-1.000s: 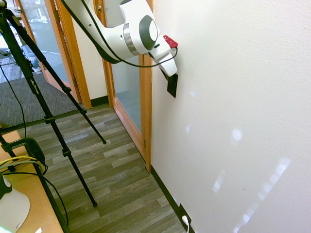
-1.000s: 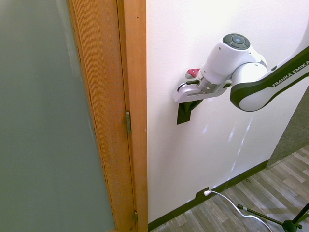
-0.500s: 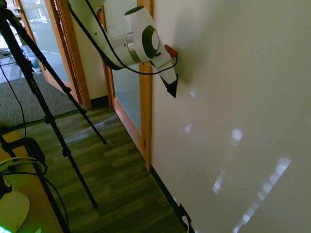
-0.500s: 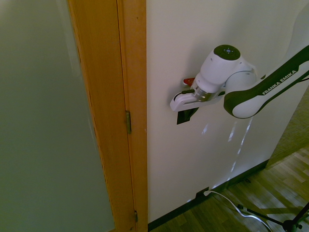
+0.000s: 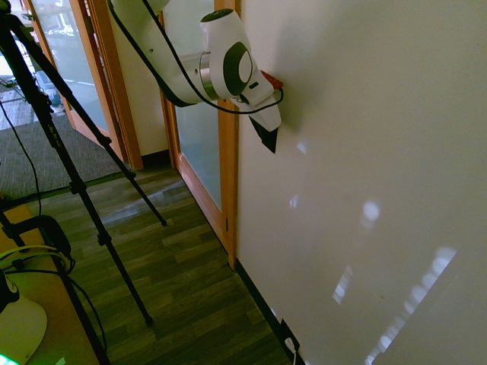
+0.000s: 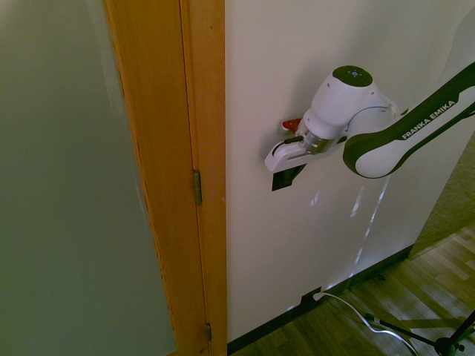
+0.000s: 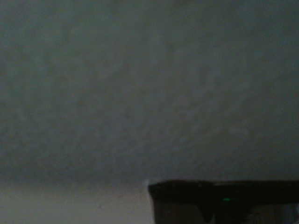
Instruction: Turn off the light
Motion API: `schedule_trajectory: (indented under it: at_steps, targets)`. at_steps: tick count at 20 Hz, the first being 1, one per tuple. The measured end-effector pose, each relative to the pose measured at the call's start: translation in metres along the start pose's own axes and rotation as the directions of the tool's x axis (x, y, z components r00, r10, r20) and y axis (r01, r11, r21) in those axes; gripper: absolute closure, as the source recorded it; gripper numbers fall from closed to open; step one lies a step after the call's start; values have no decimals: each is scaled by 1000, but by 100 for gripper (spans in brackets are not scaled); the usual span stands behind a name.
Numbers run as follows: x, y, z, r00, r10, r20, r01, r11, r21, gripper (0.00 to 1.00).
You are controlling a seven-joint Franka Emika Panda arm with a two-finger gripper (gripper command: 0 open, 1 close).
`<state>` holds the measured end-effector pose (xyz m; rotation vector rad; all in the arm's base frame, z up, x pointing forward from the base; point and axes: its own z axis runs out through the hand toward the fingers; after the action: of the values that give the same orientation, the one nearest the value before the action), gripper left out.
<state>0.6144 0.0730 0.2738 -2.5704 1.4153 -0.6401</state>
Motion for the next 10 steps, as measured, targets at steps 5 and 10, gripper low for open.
schedule_trajectory:
  at_steps: [5,10]
  targets:
    - [-7,3,-2,999,-40,15,41,998,-47,0]
    - [-20,11,-11,996,-70,49,74,993,-94,0]
